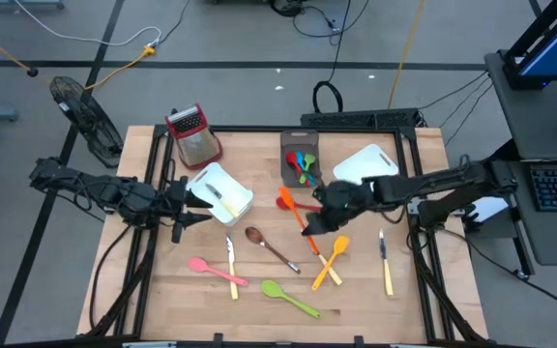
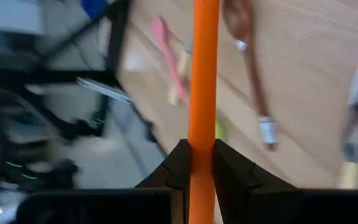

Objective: Pick & Place Kitchen Items
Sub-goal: Put the orange spatula into the black bin

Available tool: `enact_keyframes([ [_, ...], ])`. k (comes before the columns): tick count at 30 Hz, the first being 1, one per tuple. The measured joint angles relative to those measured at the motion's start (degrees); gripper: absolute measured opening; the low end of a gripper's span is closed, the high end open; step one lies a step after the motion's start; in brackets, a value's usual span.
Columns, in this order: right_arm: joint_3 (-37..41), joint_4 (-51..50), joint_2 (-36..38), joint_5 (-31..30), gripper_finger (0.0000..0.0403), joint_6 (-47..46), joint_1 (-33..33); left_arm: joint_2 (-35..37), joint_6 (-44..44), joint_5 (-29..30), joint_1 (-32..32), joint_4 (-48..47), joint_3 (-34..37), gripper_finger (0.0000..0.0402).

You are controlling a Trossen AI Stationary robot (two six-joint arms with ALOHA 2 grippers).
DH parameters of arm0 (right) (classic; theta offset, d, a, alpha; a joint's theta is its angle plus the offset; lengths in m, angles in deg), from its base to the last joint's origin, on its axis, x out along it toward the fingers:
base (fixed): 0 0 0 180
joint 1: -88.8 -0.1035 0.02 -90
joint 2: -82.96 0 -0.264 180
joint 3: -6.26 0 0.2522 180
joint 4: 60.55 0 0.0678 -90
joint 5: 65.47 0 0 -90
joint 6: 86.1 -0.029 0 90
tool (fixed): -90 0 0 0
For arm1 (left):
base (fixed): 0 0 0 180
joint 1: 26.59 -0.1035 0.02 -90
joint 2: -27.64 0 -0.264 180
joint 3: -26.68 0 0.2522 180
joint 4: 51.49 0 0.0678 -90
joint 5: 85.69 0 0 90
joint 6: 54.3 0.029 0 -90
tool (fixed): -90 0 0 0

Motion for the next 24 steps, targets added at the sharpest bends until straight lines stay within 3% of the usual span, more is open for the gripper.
enact_keyframes([
  [5, -0.04, 2.22, 2.55, 7.11, 0.0035, -8.62, 6.83, -0.01, 0.00, 0.00, 0.00, -0.01, 0.00, 0.0154],
  [15, -0.04, 1.57, 2.01, 27.02, 0.0035, -13.93, 24.39, -0.01, 0.36, 0.27, 0.00, 1.51, 0.00, 0.0154],
  [24, -0.07, 5.13, -4.92, 39.32, 0.0037, -14.47, 35.15, 0.01, -0.06, 7.40, 0.00, 1.31, 0.00, 0.0154],
])
